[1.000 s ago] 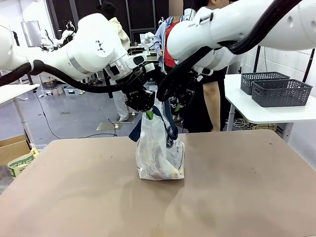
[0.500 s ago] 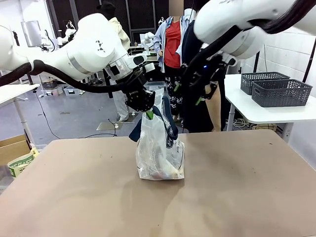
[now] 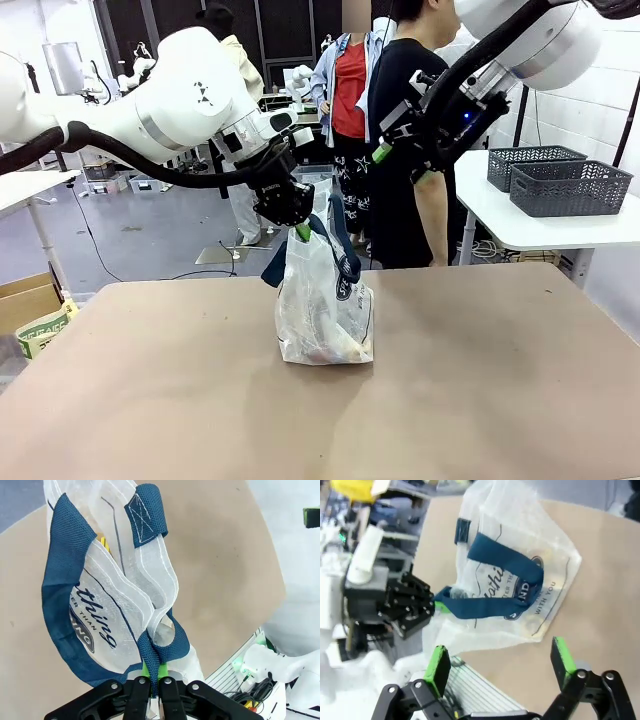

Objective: Transfer purchased items from the store into the shopping bag.
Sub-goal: Move the Reusable shopping bag to the right side of the table.

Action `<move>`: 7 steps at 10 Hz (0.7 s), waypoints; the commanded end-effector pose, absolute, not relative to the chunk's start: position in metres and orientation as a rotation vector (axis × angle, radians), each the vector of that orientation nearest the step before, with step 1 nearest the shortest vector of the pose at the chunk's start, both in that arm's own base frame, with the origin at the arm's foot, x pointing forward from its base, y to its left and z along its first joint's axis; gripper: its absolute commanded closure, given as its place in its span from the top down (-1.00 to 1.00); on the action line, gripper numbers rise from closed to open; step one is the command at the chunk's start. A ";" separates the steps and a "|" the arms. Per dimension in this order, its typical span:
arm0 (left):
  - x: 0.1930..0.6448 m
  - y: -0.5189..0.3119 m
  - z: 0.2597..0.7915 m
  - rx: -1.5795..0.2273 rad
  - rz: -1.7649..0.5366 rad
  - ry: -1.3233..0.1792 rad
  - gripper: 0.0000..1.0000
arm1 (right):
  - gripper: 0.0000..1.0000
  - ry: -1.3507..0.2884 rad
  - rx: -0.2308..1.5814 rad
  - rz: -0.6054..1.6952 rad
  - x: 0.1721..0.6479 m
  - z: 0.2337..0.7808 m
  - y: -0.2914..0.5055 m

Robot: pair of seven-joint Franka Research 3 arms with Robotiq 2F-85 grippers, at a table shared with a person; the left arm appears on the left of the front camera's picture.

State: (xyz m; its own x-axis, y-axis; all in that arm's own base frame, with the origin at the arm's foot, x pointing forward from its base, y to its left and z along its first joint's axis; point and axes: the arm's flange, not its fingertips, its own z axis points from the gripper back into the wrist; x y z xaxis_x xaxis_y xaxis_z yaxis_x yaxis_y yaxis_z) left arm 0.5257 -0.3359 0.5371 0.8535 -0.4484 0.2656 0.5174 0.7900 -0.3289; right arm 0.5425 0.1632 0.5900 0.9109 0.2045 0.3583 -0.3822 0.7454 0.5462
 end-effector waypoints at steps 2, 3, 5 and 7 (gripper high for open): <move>0.526 -0.335 0.537 -0.403 -0.514 -0.172 -1.00 | 1.00 -0.285 0.656 0.326 0.542 0.590 0.163; 0.526 -0.335 0.537 -0.403 -0.514 -0.172 -1.00 | 1.00 -0.285 0.656 0.326 0.542 0.590 0.163; 0.526 -0.335 0.537 -0.403 -0.514 -0.172 -1.00 | 1.00 -0.285 0.656 0.326 0.542 0.590 0.163; 0.526 -0.335 0.537 -0.403 -0.514 -0.172 -1.00 | 1.00 -0.285 0.656 0.326 0.542 0.590 0.163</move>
